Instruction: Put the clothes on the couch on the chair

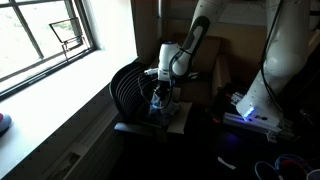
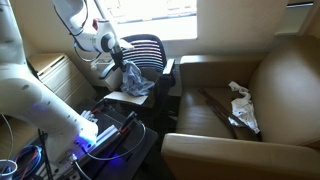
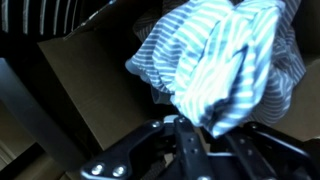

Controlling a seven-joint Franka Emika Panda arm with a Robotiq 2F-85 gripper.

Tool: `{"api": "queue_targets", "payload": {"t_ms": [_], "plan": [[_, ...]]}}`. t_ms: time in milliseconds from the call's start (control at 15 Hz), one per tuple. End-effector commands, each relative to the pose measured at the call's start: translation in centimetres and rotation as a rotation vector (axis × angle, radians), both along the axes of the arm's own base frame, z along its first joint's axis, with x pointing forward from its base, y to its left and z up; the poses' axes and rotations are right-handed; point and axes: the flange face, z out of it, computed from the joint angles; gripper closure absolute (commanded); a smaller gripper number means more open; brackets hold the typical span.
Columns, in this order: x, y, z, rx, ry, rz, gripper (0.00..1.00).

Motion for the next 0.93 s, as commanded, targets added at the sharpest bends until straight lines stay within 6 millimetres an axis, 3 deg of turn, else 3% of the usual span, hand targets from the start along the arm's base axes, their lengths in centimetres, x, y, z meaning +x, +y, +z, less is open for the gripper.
{"api": "queue_targets", "payload": {"t_ms": [0, 200, 333, 600, 867], "plan": [[0.2, -0.5, 2.2, -0.077, -0.065, 0.051, 1.0], [0.6, 0.1, 3.8, -0.1, -0.121, 0.091, 1.0], [1.0, 1.8, 6.8, -0.087, -0.185, 0.117, 1.0], [1.1, 5.8, 15.9, -0.021, -0.38, 0.169, 1.0], [-1.0, 10.5, 25.8, 0.08, -0.589, 0.157, 1.0]]}}
